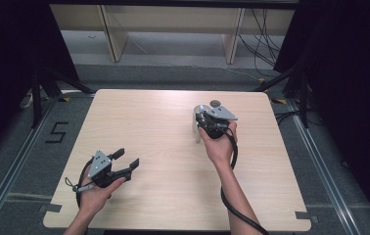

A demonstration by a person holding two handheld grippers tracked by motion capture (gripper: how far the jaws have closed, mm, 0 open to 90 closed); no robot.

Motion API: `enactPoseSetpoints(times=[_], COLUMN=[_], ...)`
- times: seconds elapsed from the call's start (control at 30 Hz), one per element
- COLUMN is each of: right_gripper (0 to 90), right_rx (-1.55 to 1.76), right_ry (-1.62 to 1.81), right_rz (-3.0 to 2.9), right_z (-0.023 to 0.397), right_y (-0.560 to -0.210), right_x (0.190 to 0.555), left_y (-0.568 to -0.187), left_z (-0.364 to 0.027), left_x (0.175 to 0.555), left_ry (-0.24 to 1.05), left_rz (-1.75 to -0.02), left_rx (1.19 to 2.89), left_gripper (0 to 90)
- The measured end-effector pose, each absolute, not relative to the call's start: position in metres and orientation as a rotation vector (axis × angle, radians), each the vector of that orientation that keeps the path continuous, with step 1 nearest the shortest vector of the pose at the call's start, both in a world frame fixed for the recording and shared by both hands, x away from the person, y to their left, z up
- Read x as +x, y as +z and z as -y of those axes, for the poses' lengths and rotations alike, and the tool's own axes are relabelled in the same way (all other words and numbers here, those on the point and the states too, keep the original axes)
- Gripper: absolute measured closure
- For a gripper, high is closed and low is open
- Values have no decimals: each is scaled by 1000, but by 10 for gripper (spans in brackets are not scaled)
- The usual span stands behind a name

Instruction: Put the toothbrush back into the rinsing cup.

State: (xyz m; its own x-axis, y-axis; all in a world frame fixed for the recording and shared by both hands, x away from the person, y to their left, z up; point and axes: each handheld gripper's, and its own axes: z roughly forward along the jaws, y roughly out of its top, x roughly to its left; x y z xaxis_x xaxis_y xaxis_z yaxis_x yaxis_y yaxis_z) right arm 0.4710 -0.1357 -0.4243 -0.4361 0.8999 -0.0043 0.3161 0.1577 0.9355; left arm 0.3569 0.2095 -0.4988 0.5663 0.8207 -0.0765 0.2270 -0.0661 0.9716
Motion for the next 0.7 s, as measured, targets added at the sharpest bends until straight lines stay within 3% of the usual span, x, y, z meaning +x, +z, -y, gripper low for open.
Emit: enactPoseSetpoints(times=[0.27, 0.7], right_gripper=[480, 454], right_rx=[1157, 1126], right_ry=[1232, 1169], right_rz=[-1887, -2014], right_z=[140, 162], right_y=[-432, -434], right_x=[463, 436], left_y=[-500, -503], left_z=[-210, -209], left_x=[357, 355], left_ry=[618, 627], left_rz=[-906, -915], left_rx=[1602, 1598], left_gripper=[279, 282])
